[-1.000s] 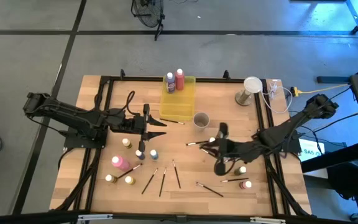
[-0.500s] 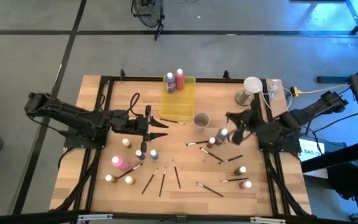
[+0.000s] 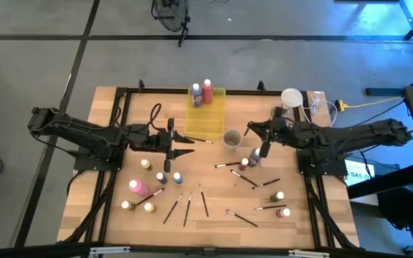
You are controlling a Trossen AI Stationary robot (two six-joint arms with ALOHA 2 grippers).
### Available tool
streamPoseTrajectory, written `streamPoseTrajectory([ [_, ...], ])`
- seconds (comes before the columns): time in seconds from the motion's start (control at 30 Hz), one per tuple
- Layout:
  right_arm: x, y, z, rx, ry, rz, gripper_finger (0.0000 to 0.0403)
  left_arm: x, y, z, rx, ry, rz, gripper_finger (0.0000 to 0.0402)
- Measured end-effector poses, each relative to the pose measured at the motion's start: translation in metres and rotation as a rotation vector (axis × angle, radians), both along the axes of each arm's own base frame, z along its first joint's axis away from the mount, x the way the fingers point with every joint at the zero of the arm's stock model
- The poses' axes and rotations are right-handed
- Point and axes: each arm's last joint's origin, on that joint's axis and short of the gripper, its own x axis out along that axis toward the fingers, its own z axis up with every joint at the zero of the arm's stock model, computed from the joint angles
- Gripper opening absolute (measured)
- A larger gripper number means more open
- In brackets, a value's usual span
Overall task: Pick & Place Paint Supplies
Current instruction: Put the black paintbrush into the white cup
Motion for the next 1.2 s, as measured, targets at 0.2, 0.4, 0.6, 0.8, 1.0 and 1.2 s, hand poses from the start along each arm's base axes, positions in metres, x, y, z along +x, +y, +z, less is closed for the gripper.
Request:
streamPoseTrajectory([
  [0.2, 0.012, -0.014, -0.026, -0.009, -0.039, 0.056, 0.0011, 0.000, 0.000, 0.000, -0.001, 0.001, -0.015, 0.0125],
  [0.4, 0.026, -0.025, -0.039, -0.013, -0.037, 0.085, 0.0011, 0.000, 0.000, 0.000, -0.001, 0.001, -0.015, 0.0125],
  [0.6, 0.040, -0.033, -0.060, 0.016, 0.031, 0.054, 0.0011, 0.000, 0.000, 0.000, -0.002, 0.001, -0.014, 0.0125],
  [0.8, 0.048, -0.035, -0.072, 0.042, 0.059, 0.056, 0.0011, 0.000, -0.001, 0.000, -0.002, 0.002, -0.015, 0.0125],
  [1.0, 0.048, -0.035, -0.073, 0.066, 0.060, 0.052, 0.0032, 0.000, -0.001, -0.001, -0.001, 0.013, -0.014, 0.0125],
  [1.2, 0.048, -0.035, -0.074, 0.068, 0.068, 0.059, 0.0035, 0.000, -0.001, -0.002, 0.001, 0.024, -0.013, 0.0125],
])
